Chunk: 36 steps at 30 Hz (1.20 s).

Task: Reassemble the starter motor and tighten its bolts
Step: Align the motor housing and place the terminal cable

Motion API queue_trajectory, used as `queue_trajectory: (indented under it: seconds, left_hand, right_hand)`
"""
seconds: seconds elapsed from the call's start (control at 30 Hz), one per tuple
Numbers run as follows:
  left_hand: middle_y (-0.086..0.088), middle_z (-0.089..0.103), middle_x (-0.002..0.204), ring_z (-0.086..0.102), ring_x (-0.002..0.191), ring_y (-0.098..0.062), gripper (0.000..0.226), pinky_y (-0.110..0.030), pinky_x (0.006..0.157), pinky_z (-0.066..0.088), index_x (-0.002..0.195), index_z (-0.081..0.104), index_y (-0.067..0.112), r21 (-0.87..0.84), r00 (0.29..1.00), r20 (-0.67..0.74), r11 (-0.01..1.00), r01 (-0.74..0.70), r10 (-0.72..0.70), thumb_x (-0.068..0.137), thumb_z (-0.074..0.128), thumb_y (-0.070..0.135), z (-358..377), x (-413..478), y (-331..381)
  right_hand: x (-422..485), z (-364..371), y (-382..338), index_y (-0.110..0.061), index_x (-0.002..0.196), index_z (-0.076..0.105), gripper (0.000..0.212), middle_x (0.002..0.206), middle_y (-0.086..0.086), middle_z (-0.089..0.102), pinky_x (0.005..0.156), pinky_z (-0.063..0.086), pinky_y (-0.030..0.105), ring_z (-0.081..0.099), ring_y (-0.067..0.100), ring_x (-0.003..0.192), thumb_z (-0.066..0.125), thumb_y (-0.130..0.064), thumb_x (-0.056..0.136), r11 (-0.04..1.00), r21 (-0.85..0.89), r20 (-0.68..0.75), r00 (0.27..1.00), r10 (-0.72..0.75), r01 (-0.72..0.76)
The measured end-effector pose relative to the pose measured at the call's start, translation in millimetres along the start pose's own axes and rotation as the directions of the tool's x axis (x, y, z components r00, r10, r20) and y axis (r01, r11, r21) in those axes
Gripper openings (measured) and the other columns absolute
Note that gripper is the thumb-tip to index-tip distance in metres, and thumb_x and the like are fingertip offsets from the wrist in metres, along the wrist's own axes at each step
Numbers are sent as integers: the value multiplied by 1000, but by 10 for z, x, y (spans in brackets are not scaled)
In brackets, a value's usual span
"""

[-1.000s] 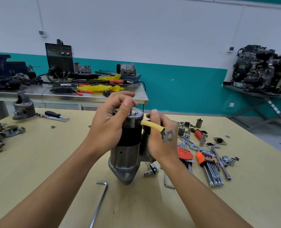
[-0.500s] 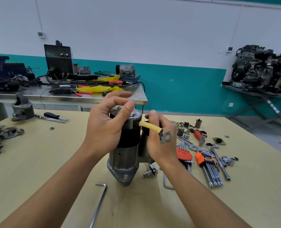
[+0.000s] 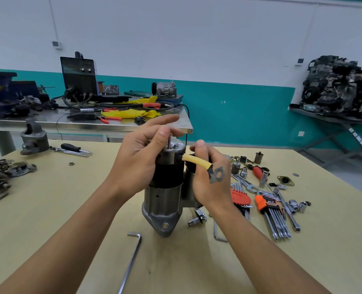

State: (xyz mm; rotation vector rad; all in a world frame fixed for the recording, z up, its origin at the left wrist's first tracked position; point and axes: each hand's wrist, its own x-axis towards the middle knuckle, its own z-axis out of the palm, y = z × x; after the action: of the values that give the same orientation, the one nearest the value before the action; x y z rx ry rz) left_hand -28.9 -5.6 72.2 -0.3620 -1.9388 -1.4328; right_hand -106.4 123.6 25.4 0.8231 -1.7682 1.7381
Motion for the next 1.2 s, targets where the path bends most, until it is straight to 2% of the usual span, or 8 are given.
queue_trajectory:
  seconds: [0.07,0.23,0.4,0.47,0.53,0.73,1.03,1.2]
  left_hand:
    - [17,67,127,55,124,4,24,-15,99,44,110,70,31,-2,1000,2,1000,21,-21,98,50,40,7,8,10]
    - [14,71,121,60,119,-1,17,-37,100,49,86,74,29,32,998,-63,999,14,-12,92,64,41,29,-3,5]
    - [17,69,125,58,123,0,30,-36,100,45,119,69,37,-118,993,-48,987,106,-112,104,44,29,-262,162,-223]
    - [12,70,122,61,114,-4,34,-35,100,49,129,62,33,223,983,-73,958,181,-169,103,52,14,-460,229,-510]
    - [1,64,131,58,115,-13,49,-32,102,46,136,57,27,616,955,28,758,216,-295,97,55,-1,-607,215,-861]
    - [21,33,159,38,141,-11,75,-34,106,43,149,42,44,898,743,409,376,-226,-529,93,44,-6,-649,134,-1415]
    - [2,67,113,58,96,-14,46,-24,82,43,120,70,27,888,724,451,341,-308,-522,90,52,-3,-654,281,-1561]
    - [5,60,129,56,118,-18,45,-34,97,48,135,61,29,846,699,529,360,-393,-482,100,49,4,-703,163,-1411]
  right_hand:
    - [0,-14,8,0,76,68,51,68,19,63,59,41,43,58,25,66,40,-33,103,1000,6,1,1000,-6,6]
    - [5,-11,21,-6,72,67,49,65,15,61,56,41,40,57,21,64,40,-32,105,1000,14,3,1000,-14,14]
    - [26,-31,108,1,81,70,63,75,26,64,61,46,49,59,39,73,38,-50,99,995,100,21,1000,8,-10]
    - [50,-39,152,-2,81,73,58,76,23,67,61,51,46,62,37,74,41,-49,97,984,169,15,999,46,-48]
    - [74,-71,221,-12,79,76,46,73,8,72,59,53,32,66,20,70,45,-41,97,962,247,7,993,115,-113]
    - [96,-128,333,-24,78,78,40,71,-9,74,55,45,8,65,-4,67,45,-31,98,959,197,-17,977,212,-204]
    - [101,-123,350,-7,81,75,41,73,5,72,62,51,23,65,10,73,43,-26,99,960,236,8,988,155,-153]
    - [88,-110,350,-3,89,75,47,82,15,74,71,55,42,69,30,83,47,-41,93,958,260,17,992,121,-122]
